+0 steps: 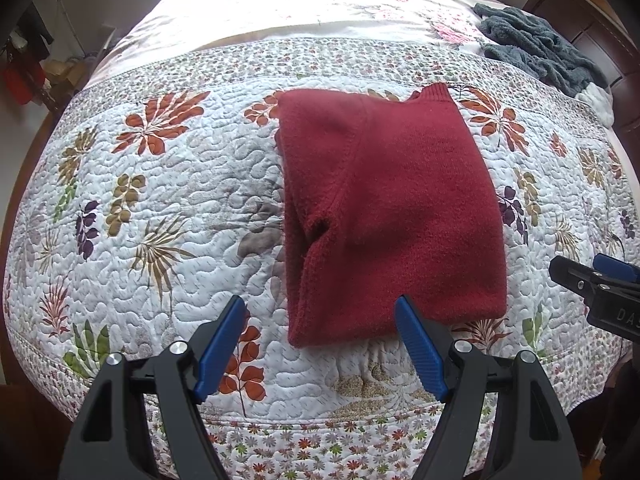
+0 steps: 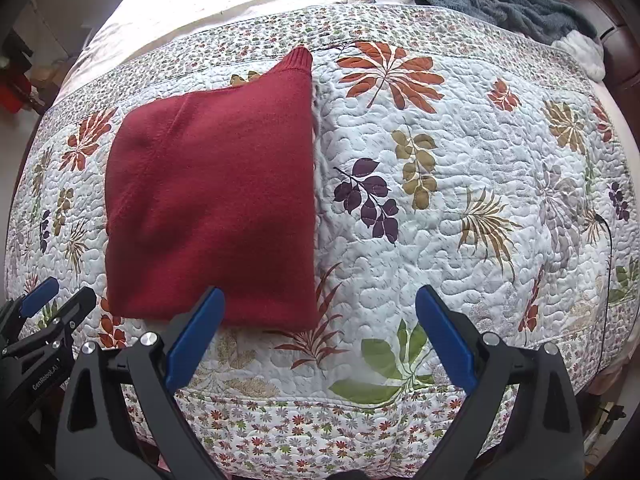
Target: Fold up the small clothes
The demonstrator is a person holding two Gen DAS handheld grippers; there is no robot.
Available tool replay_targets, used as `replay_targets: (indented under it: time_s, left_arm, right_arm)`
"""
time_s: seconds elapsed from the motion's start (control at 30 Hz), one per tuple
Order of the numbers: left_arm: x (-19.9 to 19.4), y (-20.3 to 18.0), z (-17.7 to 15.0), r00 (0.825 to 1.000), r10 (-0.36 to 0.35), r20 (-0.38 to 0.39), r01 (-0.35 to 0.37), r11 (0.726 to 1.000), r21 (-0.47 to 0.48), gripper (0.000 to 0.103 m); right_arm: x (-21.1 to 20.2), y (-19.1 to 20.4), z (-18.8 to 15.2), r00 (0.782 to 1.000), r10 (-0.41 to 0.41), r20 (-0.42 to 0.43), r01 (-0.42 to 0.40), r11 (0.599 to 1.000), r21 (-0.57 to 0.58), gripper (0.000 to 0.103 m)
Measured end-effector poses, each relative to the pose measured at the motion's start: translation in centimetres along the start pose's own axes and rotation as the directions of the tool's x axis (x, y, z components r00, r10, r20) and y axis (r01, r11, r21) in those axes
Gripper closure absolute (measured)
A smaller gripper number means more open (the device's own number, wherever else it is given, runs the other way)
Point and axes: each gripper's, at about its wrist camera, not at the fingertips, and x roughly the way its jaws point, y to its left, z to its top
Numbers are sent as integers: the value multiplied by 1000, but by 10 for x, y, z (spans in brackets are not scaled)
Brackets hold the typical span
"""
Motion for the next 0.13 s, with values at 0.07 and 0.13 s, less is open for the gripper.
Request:
replay_targets:
  time_s: [0.07, 0.13]
  left_arm:
    - [1, 1, 1, 1000, 1, 1, -1, 1000, 0, 26]
    - [1, 1, 1, 1000, 0, -1, 0, 1000, -1, 26]
  right_arm:
    - [1, 0, 0, 1000, -6, 0, 6, 1000, -2, 8]
    - [1, 0, 0, 1000, -8, 1, 8, 1000, -3, 8]
